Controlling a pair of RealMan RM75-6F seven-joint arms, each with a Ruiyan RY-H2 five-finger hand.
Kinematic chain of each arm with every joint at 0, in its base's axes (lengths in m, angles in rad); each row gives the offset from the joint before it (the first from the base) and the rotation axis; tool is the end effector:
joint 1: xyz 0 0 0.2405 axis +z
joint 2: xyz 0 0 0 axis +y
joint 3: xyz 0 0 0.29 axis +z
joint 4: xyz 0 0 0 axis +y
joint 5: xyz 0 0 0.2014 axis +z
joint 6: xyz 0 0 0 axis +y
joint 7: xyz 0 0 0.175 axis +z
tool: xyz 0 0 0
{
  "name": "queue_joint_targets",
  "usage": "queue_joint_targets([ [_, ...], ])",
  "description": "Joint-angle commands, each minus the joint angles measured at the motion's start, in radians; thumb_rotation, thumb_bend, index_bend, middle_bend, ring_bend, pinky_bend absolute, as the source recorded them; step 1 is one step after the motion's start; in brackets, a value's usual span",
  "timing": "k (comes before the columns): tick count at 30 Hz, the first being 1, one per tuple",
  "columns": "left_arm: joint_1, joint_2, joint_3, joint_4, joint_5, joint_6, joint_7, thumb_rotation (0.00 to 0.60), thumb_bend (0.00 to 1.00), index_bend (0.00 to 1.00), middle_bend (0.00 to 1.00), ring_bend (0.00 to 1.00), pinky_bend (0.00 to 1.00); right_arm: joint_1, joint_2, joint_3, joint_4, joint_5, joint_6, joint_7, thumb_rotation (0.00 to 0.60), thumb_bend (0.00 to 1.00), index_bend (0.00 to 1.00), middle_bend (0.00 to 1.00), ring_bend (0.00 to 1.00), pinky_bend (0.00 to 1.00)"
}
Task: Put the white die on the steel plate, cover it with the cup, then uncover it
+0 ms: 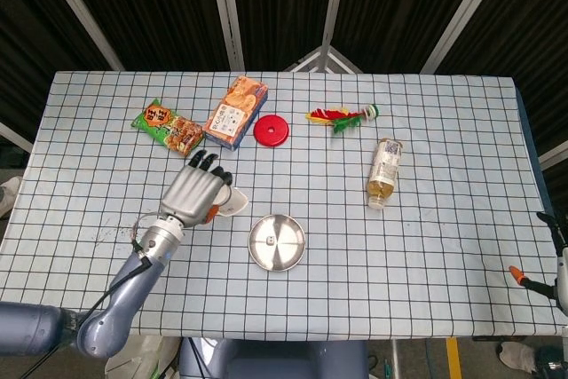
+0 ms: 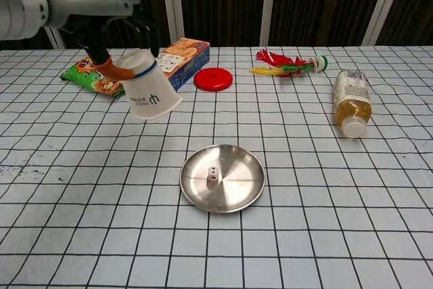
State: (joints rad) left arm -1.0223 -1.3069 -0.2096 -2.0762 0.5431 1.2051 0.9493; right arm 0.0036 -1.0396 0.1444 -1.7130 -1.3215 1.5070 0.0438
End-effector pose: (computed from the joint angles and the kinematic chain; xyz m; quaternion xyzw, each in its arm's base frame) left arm -0.0571 0.3711 0.0496 -0.7867 -0.3073 -0.2915 0.4491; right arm -0.3563 -0.1999 0.2300 0.4873 -0.4300 0.3922 0.6510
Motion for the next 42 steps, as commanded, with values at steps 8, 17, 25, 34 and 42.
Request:
queue_joint_targets([
  [8, -0.144, -0.210, -0.013, 0.080, -0.146, 0.055, 0.147, 0.600, 0.52, 0.36, 0.35, 0.10, 0.08, -0.008, 0.006, 0.003, 0.001, 0.010, 0.007, 0.001, 0.600, 0.10, 0.19, 0.10, 0.13, 0.07],
  [17, -0.201, -0.269, -0.011, 0.090, -0.153, 0.075, 0.195, 0.600, 0.52, 0.36, 0.34, 0.10, 0.08, -0.008, 0.005, 0.005, -0.001, 0.016, 0.006, -0.008, 0.600, 0.10, 0.19, 0.10, 0.13, 0.07],
  [25, -0.216, -0.305, 0.008, 0.114, -0.157, 0.074, 0.199, 0.600, 0.52, 0.37, 0.34, 0.10, 0.08, -0.009, 0.004, 0.008, -0.003, 0.017, 0.008, -0.004, 0.600, 0.10, 0.19, 0.10, 0.13, 0.07],
  [34, -0.217, -0.331, 0.033, 0.152, -0.157, 0.047, 0.180, 0.600, 0.52, 0.37, 0.34, 0.10, 0.08, -0.010, 0.005, 0.011, -0.002, 0.021, 0.007, 0.001, 0.600, 0.10, 0.19, 0.10, 0.13, 0.07],
  [42, -0.209, -0.355, 0.056, 0.205, -0.100, 0.006, 0.134, 0.600, 0.52, 0.37, 0.34, 0.10, 0.08, -0.012, 0.009, 0.012, -0.003, 0.025, 0.007, 0.004, 0.600, 0.10, 0.19, 0.10, 0.13, 0.07],
])
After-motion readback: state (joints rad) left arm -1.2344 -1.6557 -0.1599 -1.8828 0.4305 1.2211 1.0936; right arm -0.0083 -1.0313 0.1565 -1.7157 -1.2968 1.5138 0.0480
